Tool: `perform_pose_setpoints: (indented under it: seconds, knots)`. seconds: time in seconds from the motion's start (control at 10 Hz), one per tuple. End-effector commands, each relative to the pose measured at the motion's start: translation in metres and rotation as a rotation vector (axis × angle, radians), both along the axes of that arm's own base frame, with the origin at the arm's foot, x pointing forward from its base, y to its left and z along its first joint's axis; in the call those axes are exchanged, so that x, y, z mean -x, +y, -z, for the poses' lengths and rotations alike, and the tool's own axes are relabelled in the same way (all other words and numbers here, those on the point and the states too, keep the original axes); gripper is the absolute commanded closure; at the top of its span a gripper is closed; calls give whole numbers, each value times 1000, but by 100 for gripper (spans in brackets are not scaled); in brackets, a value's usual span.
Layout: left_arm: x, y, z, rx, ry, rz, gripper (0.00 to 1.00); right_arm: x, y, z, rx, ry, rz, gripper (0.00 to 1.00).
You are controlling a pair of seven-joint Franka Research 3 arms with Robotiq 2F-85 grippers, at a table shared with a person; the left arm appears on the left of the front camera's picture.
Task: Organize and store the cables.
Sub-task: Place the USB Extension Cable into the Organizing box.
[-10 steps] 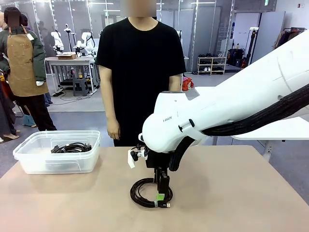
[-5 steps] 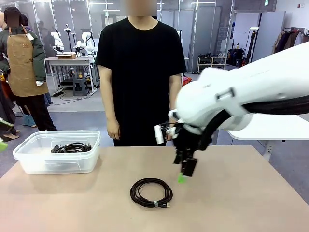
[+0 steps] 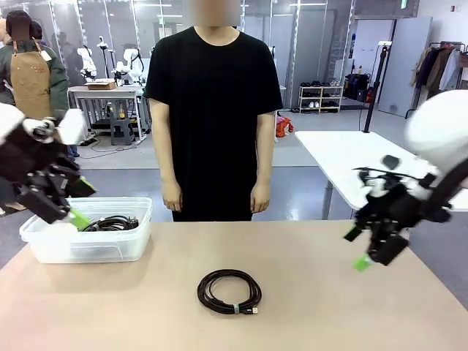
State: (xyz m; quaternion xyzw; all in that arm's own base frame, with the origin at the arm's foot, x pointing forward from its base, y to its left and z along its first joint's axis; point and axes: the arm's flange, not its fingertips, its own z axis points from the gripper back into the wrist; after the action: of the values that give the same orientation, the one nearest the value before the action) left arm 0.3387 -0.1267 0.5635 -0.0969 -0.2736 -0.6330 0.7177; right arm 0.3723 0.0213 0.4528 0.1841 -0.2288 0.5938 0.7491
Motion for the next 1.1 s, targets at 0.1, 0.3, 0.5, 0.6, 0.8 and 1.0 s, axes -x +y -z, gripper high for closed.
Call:
perform_pose_setpoints:
  seconds: [0.1, 0.3, 0.5, 0.6, 0.8, 1.0]
  knots:
    - [-6, -80, 14, -166, -36, 7, 0, 35, -88, 17, -172, -74, 113, 0]
    - [-7, -141, 32, -280, -41, 57, 0, 62, -147, 33, -359, -105, 146, 0]
    - [-16, -186, 42, -287, -23, 53, 0, 89, -187, 47, -446, -157, 160, 0]
    - [-16, -206, 50, -294, -19, 56, 0, 100, -201, 53, -473, -194, 171, 0]
    - [-18, -231, 70, -347, -28, 54, 0, 121, -225, 69, -539, -233, 213, 0]
    - [-18, -247, 92, -374, -24, 81, 0, 130, -235, 81, -598, -241, 280, 0]
